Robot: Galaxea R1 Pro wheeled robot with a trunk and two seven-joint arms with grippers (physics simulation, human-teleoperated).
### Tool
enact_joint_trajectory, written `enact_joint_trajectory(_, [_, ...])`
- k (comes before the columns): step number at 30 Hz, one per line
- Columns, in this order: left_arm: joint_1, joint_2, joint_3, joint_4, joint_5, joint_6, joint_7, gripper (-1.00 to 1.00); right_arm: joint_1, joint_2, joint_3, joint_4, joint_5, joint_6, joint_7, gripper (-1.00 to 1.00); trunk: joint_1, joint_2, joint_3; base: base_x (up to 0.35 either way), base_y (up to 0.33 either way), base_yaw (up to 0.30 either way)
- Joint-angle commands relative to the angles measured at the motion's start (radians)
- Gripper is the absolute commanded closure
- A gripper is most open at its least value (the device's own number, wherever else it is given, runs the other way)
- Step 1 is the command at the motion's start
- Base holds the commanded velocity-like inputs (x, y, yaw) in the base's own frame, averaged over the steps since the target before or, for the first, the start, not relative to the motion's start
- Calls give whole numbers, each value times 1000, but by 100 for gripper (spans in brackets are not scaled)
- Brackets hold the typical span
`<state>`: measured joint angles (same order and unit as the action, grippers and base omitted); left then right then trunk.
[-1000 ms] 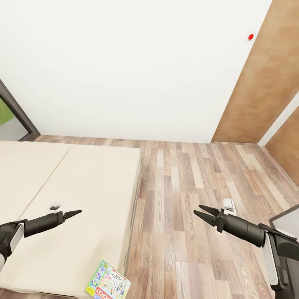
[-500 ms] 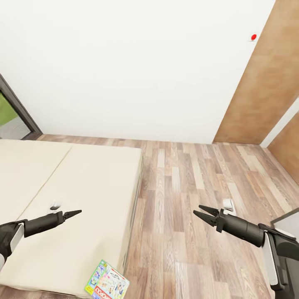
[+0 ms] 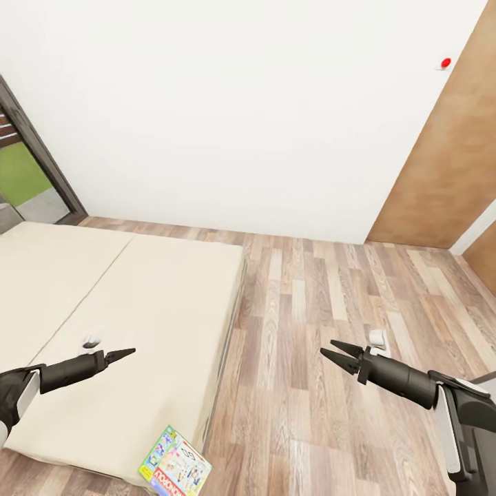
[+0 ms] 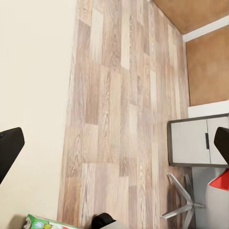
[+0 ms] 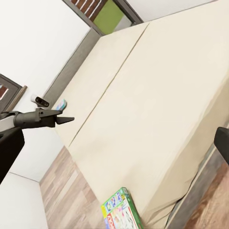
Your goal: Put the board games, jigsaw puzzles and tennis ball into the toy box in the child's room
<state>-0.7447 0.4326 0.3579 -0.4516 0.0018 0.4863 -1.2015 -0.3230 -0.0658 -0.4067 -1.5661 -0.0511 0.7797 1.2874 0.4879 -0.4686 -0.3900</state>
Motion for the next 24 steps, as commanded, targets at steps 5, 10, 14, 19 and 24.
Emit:
enact_joint_trajectory(5, [-1, 0, 3, 0, 0, 11, -4, -100, -1, 0, 0, -1, -4, 9, 0, -100, 0, -1, -1, 2, -11, 13])
enact_joint_trajectory(10, [-1, 0, 3, 0, 0, 10, -4, -100, -1, 0, -1, -1, -4, 9, 0, -100, 0, -1, -1, 1, -4, 5])
enact_joint_trajectory(14, [-1, 0, 3, 0, 0, 11, -4, -100, -1, 0, -1, -1, -4, 9, 0, -100, 0, -1, -1, 0, -1, 2])
enact_joint_trajectory(19, [-1, 0, 3, 0, 0, 11, -4, -100, -1, 0, -1, -1, -4, 9, 0, -100, 0, -1, -1, 0, 0, 19])
enact_joint_trajectory(24, [-1, 0, 3, 0, 0, 11, -4, -100, -1, 0, 0, -1, -3, 9, -1, -100, 0, -1, -1, 0, 0, 165])
